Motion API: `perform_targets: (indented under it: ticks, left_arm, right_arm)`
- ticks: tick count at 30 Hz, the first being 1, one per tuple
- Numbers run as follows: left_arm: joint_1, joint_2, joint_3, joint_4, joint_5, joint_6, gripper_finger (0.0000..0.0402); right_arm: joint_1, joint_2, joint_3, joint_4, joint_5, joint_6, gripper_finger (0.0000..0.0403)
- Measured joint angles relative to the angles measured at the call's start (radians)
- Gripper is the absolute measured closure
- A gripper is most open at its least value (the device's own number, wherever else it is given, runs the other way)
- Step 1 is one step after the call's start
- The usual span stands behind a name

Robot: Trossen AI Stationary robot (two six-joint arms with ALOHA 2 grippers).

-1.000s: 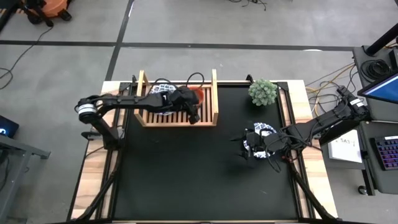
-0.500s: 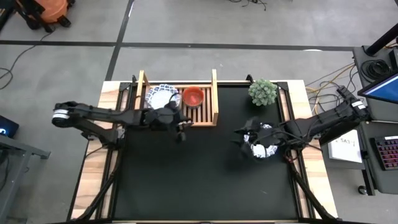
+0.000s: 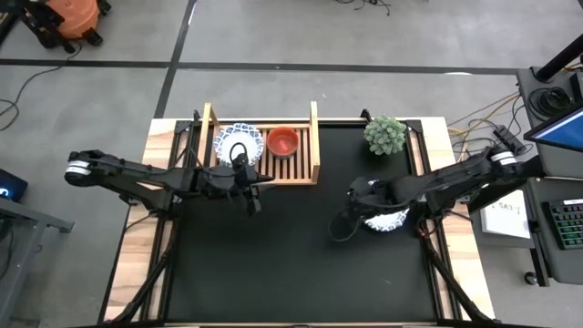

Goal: Place and stack bowls onto a shelf
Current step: Stack the blue patterned bowl on top of the blue patterned bowl on the shelf

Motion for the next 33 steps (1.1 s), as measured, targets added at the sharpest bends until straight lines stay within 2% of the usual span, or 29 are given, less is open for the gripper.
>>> perform_targets:
  ticks: [3,10,15,21,28,33]
  left_arm:
    - [0.0,0.0,0.0,0.002,-0.001,0.006,0.0327]
    - [0.001,0.022,0.0,0.005,-0.001,0.027,0.0327]
    - [0.001,0.031,0.001,0.01,-0.002,0.027,0.0327]
    - [0.001,0.033,0.001,0.012,-0.002,0.027,0.0327]
    - [0.001,0.033,0.001,0.022,-0.001,0.013,0.0327]
    - [0.001,0.033,0.005,0.076,0.037,0.005,0.0326]
  right_arm:
    - [0.0,0.081,0.04,-0.087,-0.007,0.044,0.0168]
    - [-0.002,0.226,0.073,-0.098,-0.047,0.053,0.0168]
    - [-0.005,0.313,0.067,-0.108,-0.055,0.07,0.0189]
    - [-0.004,0.365,0.067,-0.106,-0.056,0.067,0.0264]
    - [0.002,0.302,0.07,-0.109,-0.075,0.022,0.0381]
    - [0.025,0.188,0.07,-0.076,-0.127,-0.038,0.0388]
